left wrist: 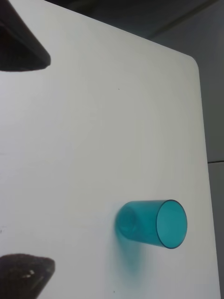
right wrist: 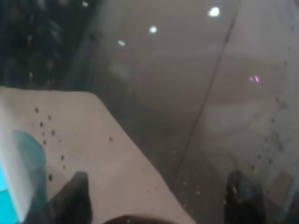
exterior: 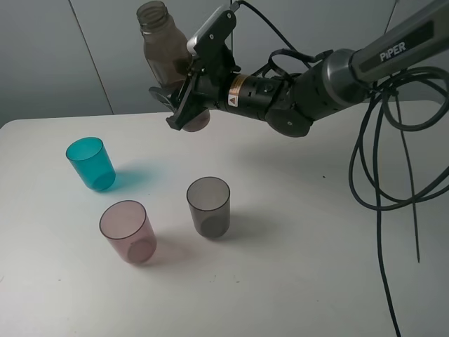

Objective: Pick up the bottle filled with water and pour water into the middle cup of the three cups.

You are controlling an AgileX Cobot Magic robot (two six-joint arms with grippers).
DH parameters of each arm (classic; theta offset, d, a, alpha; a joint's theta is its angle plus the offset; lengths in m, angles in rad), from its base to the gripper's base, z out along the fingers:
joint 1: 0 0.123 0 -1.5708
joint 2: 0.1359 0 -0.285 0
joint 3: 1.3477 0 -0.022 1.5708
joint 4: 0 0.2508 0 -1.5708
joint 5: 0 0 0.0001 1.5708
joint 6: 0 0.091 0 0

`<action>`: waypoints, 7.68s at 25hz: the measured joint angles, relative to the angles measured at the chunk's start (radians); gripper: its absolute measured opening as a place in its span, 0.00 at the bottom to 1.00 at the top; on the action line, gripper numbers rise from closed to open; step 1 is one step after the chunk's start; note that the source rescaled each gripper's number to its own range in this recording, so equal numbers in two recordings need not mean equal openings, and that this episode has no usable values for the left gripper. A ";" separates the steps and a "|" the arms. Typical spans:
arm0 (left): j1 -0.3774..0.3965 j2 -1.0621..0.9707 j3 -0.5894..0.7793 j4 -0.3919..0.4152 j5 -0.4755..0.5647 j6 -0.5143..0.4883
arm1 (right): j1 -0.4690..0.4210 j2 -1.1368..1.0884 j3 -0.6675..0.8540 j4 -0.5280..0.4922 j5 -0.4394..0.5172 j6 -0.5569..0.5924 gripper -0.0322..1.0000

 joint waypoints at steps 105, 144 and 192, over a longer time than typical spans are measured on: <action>0.000 0.000 0.000 0.000 0.000 -0.002 | 0.022 0.169 -0.091 -0.405 -0.039 -0.548 0.03; 0.000 0.000 0.000 0.000 0.000 0.000 | 0.033 0.201 -0.084 -0.355 -0.110 -0.805 0.03; 0.000 0.000 0.000 0.000 0.000 0.000 | 0.091 0.201 -0.084 -0.211 -0.126 -1.088 0.03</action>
